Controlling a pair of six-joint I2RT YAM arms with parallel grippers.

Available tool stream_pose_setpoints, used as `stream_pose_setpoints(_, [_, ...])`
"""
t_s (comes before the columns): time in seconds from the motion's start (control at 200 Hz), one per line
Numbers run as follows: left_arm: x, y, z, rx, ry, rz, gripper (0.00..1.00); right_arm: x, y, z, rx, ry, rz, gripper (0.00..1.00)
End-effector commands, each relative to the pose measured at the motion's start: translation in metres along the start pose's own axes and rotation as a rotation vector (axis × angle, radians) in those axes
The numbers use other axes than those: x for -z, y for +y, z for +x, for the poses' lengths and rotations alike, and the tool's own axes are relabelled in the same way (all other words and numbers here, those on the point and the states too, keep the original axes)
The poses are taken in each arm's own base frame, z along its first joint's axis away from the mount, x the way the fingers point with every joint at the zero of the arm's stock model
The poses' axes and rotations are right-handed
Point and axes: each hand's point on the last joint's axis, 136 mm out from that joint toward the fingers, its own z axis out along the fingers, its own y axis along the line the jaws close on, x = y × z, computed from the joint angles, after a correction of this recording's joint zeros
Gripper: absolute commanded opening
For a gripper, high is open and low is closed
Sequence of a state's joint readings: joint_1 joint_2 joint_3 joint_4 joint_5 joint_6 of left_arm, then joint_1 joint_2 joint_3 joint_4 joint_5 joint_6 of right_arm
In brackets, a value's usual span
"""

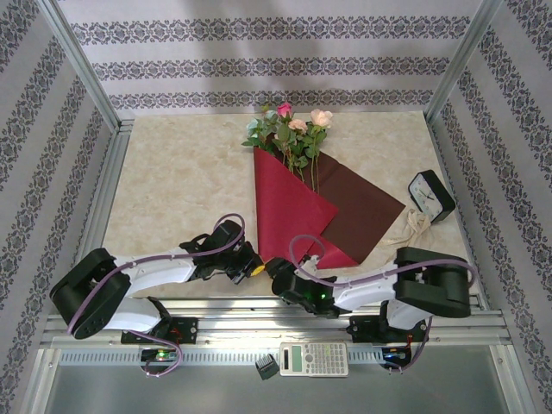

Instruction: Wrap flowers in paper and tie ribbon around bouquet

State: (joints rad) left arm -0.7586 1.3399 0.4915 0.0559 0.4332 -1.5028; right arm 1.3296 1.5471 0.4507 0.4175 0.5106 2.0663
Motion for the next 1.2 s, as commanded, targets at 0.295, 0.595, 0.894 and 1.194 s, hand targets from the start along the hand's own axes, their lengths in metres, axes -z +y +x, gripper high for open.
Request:
stream_pose_setpoints(0.295, [0.01,-0.015,0.003,-0.001,0.001,0.075,0.0,-0.006,0.021,-0.017,-0.31,-0.119,-0.202,0.42])
stream_pose_setpoints(0.595, [0.011,-0.014,0.002,0.01,0.001,0.084,0.0,-0.008,0.021,-0.026,-0.335,-0.16,-0.217,0.28])
stream_pose_setpoints(0.894, [0.012,-0.012,-0.003,0.022,-0.007,0.085,0.0,-0.013,0.014,-0.015,-0.344,-0.129,-0.158,0.34])
stream_pose_setpoints(1.194, [0.013,-0.015,-0.004,0.024,-0.005,0.094,0.0,-0.021,0.01,-0.017,-0.394,-0.144,-0.17,0.34])
